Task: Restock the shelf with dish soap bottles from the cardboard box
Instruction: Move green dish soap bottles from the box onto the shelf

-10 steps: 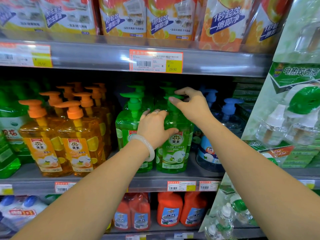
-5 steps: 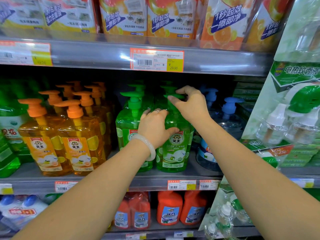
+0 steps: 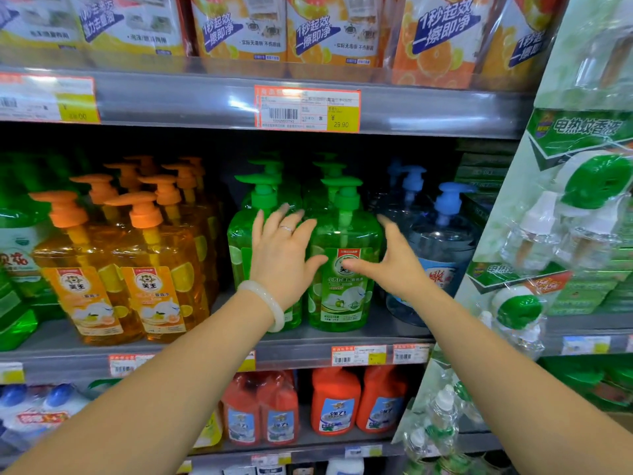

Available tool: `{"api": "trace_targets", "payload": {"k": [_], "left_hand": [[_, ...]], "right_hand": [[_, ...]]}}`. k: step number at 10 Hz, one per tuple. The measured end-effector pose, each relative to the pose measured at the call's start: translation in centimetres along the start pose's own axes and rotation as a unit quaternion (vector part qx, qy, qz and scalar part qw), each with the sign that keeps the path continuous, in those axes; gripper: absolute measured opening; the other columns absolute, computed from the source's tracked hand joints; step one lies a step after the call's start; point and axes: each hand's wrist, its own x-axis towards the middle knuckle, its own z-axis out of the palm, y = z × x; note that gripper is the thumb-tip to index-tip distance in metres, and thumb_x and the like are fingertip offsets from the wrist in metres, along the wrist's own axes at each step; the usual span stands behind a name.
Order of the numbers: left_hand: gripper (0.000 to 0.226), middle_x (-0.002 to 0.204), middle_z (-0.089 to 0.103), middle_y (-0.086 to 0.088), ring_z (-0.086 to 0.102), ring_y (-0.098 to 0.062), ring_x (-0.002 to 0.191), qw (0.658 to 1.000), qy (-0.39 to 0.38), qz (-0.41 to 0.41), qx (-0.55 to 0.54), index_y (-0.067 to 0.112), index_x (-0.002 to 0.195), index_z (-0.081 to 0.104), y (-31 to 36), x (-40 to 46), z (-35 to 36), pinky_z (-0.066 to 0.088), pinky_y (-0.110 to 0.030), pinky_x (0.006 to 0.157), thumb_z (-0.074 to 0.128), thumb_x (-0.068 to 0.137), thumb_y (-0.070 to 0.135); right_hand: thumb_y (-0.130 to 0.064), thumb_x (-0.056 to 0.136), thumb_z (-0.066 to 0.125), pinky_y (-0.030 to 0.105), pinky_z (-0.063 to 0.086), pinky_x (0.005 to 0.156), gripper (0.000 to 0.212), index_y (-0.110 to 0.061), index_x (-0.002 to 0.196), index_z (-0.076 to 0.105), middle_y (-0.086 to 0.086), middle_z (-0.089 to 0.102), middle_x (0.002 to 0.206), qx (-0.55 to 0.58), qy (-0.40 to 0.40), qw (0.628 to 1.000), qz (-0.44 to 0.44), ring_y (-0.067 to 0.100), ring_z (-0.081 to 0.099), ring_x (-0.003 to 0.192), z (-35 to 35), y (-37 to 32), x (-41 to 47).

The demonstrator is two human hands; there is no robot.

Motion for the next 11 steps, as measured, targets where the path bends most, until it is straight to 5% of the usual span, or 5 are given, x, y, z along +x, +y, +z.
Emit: {"api": "trace_targets", "payload": {"k": [2, 3, 5, 10, 11], "left_hand": [[0.092, 0.141, 0.038, -0.021, 0.032, -0.035, 0.133, 0.975, 0.106, -0.163, -0.108, 0.002, 0.136, 0.041, -2.0, -3.4, 0.4, 0.021, -0.056, 0.114, 0.085, 0.062, 0.035], [0.118, 0.151, 0.018, -0.018, 0.019, -0.033, 0.141, 0.929, 0.053, -0.296, -0.216, 0.007, 0.148, 0.014, -2.8, -4.4, 0.5, 0.021, -0.044, 0.116, 0.087, 0.059, 0.032], [0.089, 0.127, 0.048, -0.012, 0.046, -0.026, 0.119, 0.9, 0.003, -0.315, -0.301, 0.009, 0.132, 0.037, -4.3, -4.9, 2.2, 0.038, -0.03, 0.094, 0.088, 0.059, 0.021], [0.089, 0.131, 0.045, -0.01, 0.045, -0.025, 0.123, 0.889, -0.009, -0.321, -0.325, 0.01, 0.134, 0.034, -4.8, -4.9, 2.3, 0.039, -0.036, 0.102, 0.087, 0.062, 0.021], [0.099, 0.138, 0.044, -0.01, 0.043, -0.027, 0.128, 0.88, -0.024, -0.341, -0.33, 0.01, 0.14, 0.029, -5.8, -5.5, 2.6, 0.038, -0.047, 0.107, 0.086, 0.062, 0.029]], "right_hand": [[-0.017, 0.064, 0.085, 0.029, 0.04, 0.1, 0.09, -0.013, 0.135, 0.028, 0.0, 0.053, 0.124, 0.057, -0.009, 0.996, 0.064, 0.017, 0.051, 0.118, 2.6, 1.9, -1.3], [-0.019, 0.066, 0.084, 0.028, 0.037, 0.098, 0.089, -0.011, 0.136, 0.029, 0.004, 0.053, 0.129, 0.054, 0.004, 0.995, 0.088, 0.02, 0.05, 0.119, 3.8, 2.7, -1.9], [-0.019, 0.069, 0.082, 0.028, 0.038, 0.095, 0.083, -0.009, 0.134, 0.031, 0.006, 0.054, 0.129, 0.05, 0.018, 0.994, 0.096, 0.022, 0.051, 0.119, 4.2, 2.7, -1.7], [-0.02, 0.071, 0.08, 0.025, 0.036, 0.093, 0.083, -0.01, 0.136, 0.029, 0.006, 0.052, 0.133, 0.058, 0.017, 0.992, 0.111, 0.013, 0.048, 0.112, 4.3, 2.6, -1.8], [-0.025, 0.068, 0.082, 0.035, 0.037, 0.107, 0.095, -0.007, 0.14, 0.024, 0.01, 0.046, 0.138, 0.047, 0.011, 0.99, 0.132, 0.023, 0.045, 0.126, 4.8, 3.3, -2.2]]}}
